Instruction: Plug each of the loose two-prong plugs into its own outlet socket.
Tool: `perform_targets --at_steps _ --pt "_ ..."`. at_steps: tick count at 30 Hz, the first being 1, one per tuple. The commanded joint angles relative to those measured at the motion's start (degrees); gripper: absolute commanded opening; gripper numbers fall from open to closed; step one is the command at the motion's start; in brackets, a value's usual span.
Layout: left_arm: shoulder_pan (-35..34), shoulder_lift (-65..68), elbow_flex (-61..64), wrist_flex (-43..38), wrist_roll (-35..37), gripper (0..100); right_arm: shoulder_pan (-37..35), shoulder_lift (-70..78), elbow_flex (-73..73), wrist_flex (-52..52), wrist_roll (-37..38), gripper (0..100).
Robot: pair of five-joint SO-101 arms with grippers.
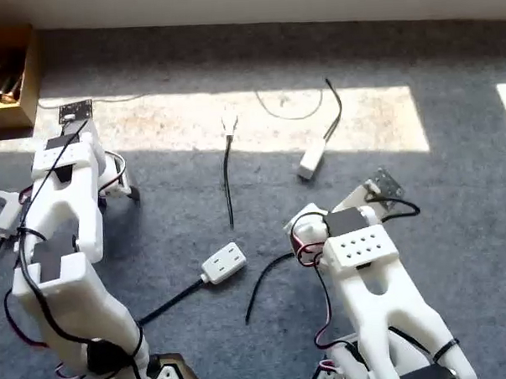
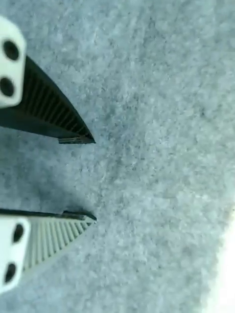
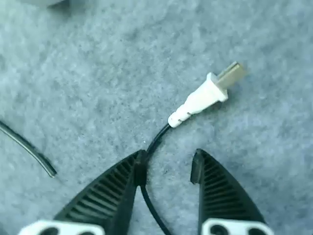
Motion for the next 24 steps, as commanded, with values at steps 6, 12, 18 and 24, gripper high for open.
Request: perform_targets --at_steps 6,12,18,24 --pt "0.13 0.92 -1.98 -0.70 0.26 24 5.58 -1.89 -1.27 -5.85 -10.11 15.9" --pt "0.13 0.92 -1.98 -0.79 0.26 24 6.29 -1.80 4.62 -14.20 -10.11 15.9" --pt "0.13 0.92 -1.98 -0.79 0.26 24 6.20 -2.51 8.22 -15.78 -7.74 15.9" --pt "0.13 0.92 -1.98 -0.79 0.26 24 6.29 -2.51 8.13 -14.37 -7.47 15.9"
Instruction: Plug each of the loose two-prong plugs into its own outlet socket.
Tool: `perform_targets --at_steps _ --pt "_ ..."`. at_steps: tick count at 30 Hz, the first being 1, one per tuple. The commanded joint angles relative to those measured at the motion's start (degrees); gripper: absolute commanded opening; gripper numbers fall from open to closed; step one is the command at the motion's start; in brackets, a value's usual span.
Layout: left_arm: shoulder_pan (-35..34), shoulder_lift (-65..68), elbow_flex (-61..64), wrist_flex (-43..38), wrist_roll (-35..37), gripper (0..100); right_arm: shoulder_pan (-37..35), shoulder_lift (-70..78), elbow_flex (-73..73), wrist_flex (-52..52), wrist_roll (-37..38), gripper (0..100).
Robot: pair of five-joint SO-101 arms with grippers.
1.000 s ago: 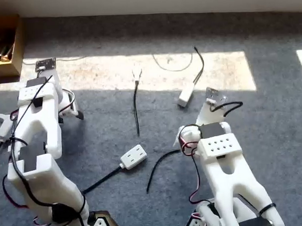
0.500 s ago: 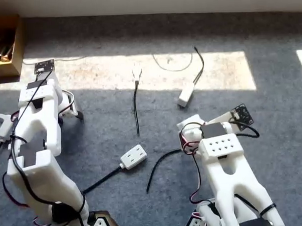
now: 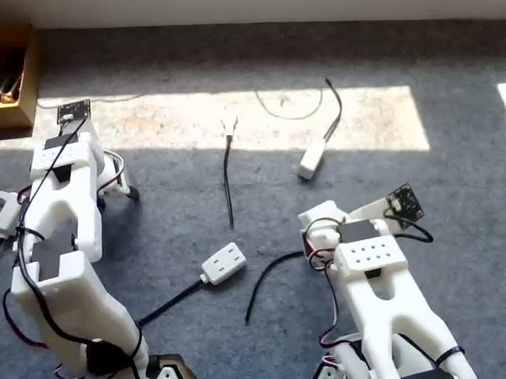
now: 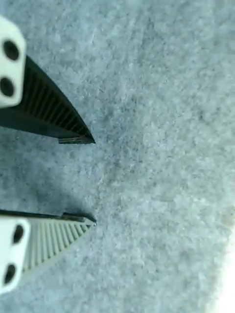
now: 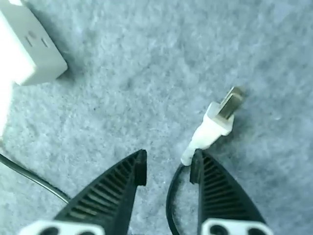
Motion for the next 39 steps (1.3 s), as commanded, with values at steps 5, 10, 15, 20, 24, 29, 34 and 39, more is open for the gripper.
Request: perform_targets --at_steps 5,10,15,20,24,29,34,39 --pt "0.22 -0.04 -1.45 -0.70 0.26 24 0.84 -1.19 -9.98 16.31 0.79 15.9" --pt "0.22 -0.04 -1.45 -0.70 0.26 24 2.95 -0.92 -12.79 17.36 0.70 15.9" --pt "0.22 -0.04 -1.45 -0.70 0.26 24 2.68 -0.92 -9.19 12.18 0.53 15.9" --pt "0.22 -0.04 -1.45 -0.70 0.26 24 2.68 -0.92 -8.92 11.82 0.44 15.9" --pt "0.22 -0.04 -1.45 -0.70 0.26 24 2.59 -0.84 -8.57 11.65 0.62 15.9" --pt "0.22 -0.04 -1.45 -0.70 0.26 24 2.24 -0.84 -5.76 7.96 0.79 15.9" --pt "0.22 0.04 -1.45 -0.79 0.26 24 0.22 -0.84 -4.44 6.64 0.79 15.9" --pt "0.22 0.22 -1.36 -1.41 0.26 24 0.13 -0.84 -2.59 3.91 0.79 15.9"
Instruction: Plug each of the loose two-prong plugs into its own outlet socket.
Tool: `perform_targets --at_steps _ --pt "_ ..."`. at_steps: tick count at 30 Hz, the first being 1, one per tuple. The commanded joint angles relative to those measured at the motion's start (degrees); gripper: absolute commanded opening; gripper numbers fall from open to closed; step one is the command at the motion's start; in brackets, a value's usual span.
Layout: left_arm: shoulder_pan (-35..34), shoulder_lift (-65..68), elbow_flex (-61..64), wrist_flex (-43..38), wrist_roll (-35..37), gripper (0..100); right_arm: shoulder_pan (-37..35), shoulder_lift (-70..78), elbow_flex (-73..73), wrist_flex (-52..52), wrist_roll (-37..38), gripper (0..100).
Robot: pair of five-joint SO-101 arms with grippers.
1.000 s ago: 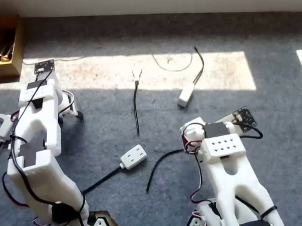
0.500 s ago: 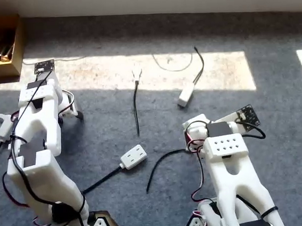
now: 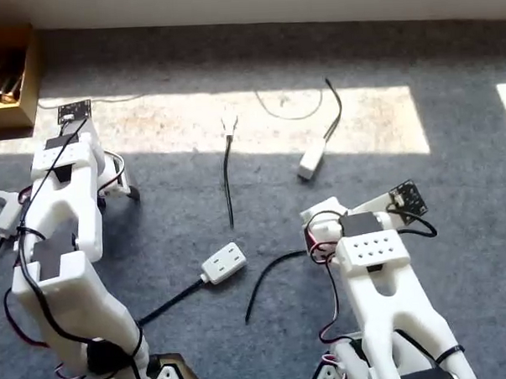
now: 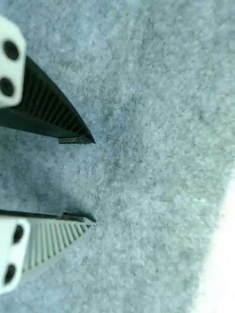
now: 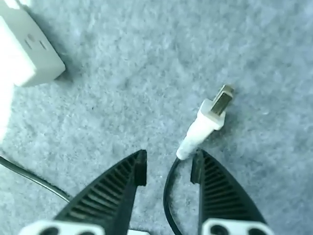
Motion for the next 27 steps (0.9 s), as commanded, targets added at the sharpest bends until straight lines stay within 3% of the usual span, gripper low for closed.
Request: perform_targets --at_steps 1,12,24,27 --pt "0.22 0.22 -1.36 -1.58 0.26 24 -0.48 -0.84 1.80 -3.56 0.62 15.9" --pt "0.22 0.31 -1.27 -1.49 0.26 24 -0.22 -0.92 7.96 -12.88 0.79 15.9" --pt "0.22 0.31 -1.10 -1.41 0.26 24 -0.22 -0.92 19.21 -30.37 0.35 15.5" --pt "0.22 0.31 -1.10 -1.41 0.26 24 -0.13 -0.92 20.62 -30.81 0.35 10.2"
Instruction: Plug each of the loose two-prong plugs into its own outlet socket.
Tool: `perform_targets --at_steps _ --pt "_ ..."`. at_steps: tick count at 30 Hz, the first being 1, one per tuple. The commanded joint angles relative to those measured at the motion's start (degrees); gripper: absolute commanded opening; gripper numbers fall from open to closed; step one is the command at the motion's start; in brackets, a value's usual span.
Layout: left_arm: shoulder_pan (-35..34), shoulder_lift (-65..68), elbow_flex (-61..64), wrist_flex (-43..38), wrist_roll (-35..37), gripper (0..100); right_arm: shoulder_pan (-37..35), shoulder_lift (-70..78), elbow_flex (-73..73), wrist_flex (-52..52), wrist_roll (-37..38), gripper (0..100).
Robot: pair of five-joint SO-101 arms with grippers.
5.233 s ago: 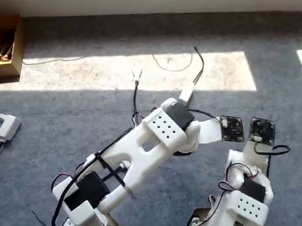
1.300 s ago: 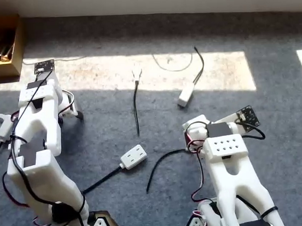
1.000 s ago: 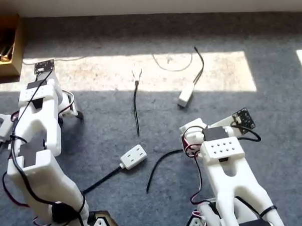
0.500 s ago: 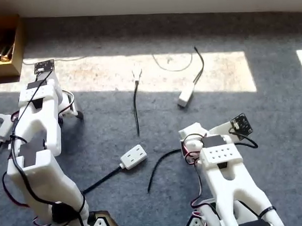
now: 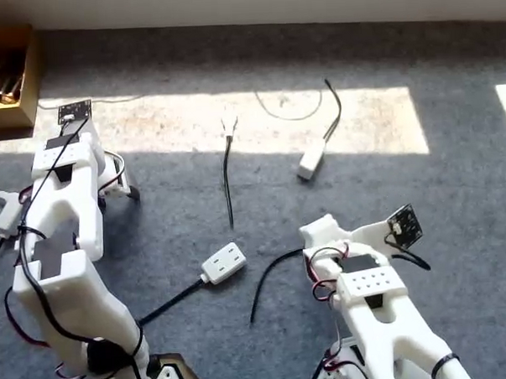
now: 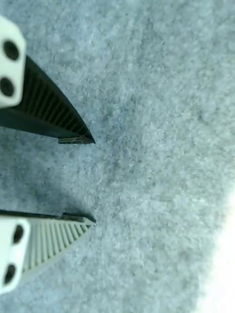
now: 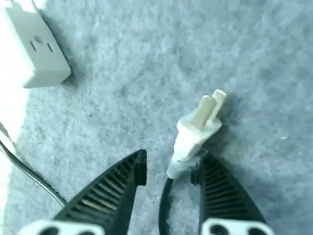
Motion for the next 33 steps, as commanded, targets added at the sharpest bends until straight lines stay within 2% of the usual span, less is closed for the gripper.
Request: perform_targets --at_steps 1,2,18,20,25,31,33 --pt "0.22 0.13 -1.10 -1.05 0.26 24 -0.22 -0.04 0.92 -1.98 0.44 5.8" --pt "0.22 0.13 -1.10 -1.05 0.26 24 -0.22 -0.04 1.10 -1.98 0.53 0.6" --pt "0.22 0.22 -1.27 -1.14 0.26 24 0.92 -0.84 -0.13 -1.80 0.79 0.9" --pt "0.22 0.22 -1.27 -1.14 0.26 24 1.19 -0.84 -0.48 -1.71 4.66 0.9" --pt "0.22 0.22 -1.36 -1.23 0.26 24 1.01 -0.84 -9.27 2.77 26.81 0.6" --pt "0.22 0.31 -0.92 -4.31 0.26 24 1.98 -0.84 -30.55 16.75 32.44 0.6" --pt "0.22 0.31 -0.92 -4.13 0.26 24 1.98 -0.84 -36.09 21.41 36.75 0.6"
